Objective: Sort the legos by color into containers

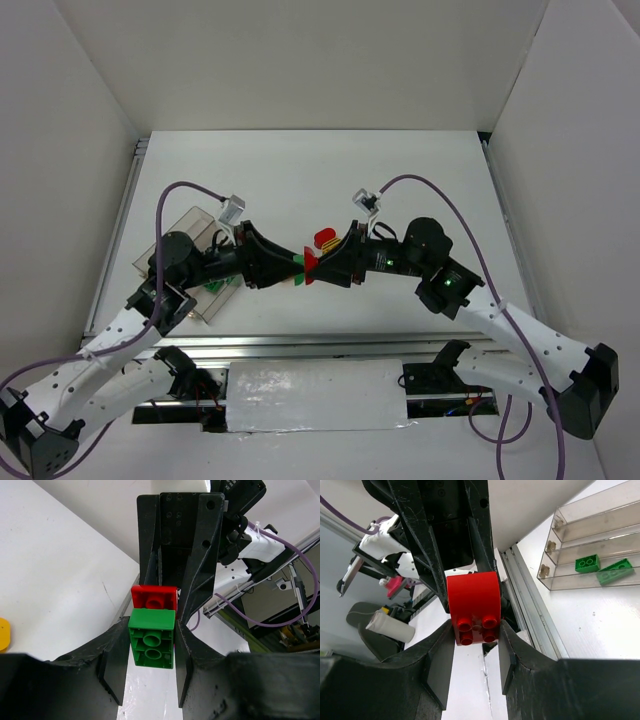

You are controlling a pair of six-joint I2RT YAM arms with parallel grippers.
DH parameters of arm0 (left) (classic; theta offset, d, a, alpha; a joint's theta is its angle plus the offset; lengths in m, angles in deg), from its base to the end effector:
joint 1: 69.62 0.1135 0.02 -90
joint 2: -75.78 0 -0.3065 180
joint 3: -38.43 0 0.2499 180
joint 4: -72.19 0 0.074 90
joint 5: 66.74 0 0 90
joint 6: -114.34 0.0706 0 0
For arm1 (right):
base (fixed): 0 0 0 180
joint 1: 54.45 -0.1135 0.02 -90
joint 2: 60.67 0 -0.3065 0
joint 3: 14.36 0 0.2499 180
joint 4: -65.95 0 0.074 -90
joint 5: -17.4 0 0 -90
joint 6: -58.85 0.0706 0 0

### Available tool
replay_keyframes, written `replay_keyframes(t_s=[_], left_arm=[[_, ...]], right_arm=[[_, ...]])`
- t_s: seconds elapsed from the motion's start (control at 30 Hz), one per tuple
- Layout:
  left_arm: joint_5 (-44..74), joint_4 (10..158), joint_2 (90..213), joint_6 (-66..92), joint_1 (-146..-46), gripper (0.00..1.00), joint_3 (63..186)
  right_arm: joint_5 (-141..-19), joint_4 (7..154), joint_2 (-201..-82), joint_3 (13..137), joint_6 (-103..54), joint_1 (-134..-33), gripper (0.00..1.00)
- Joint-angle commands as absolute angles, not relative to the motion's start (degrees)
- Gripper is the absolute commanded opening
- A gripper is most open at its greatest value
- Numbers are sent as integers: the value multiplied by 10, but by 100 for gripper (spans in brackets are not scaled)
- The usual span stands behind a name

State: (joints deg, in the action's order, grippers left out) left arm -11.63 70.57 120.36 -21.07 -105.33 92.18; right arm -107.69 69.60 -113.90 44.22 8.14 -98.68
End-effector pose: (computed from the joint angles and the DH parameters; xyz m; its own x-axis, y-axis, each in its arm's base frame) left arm 0.1209 -0.1367 0.3932 -0.5592 -0.3175 -0.7659 0.7647 0.1595 -0.6244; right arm 0.1272 0.1805 0.3862 -0.6057 0.1335 -0.7844 -0.7739 0.1305 0.6198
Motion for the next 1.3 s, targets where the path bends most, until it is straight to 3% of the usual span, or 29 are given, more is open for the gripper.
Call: replay_keyframes(t_s=[0.0,0.2,0.33,0.4,0.5,0.57,0.83,1.1,1.2,1.23,1.27], left_arm=[[-150,703,1213,-194,-1058,0,940],[-147,780,1195,-125,-1033,0,973],[-166,874,1197,-78,-944,0,993],[-63,952,1211,-22,-926,0,1022],[229,1129,1278,21,-923,0,1081],[333,1196,1339,5,-913,0,1108],[487,1258,1497,-45,-905,0,1151],[524,1235,1566,-108,-905,0,1121],[518,1228,1561,-113,-905,21,1108],[517,1225,1559,-113,-905,40,1101],[514,1223,1555,-115,-905,49,1096]], right_arm=[[-1072,638,-1131,451,78,-973,0],[-1113,615,-1088,391,60,-904,0],[-1137,609,-1077,356,73,-823,0],[-1102,648,-1076,357,59,-814,0],[-1044,709,-1089,371,46,-814,0],[-1038,709,-1098,369,51,-813,0],[-1050,719,-1100,376,39,-816,0],[-1064,747,-1078,374,25,-820,0],[-1066,758,-1077,374,18,-820,0],[-1068,761,-1079,374,16,-819,0],[-1067,760,-1080,373,16,-820,0]])
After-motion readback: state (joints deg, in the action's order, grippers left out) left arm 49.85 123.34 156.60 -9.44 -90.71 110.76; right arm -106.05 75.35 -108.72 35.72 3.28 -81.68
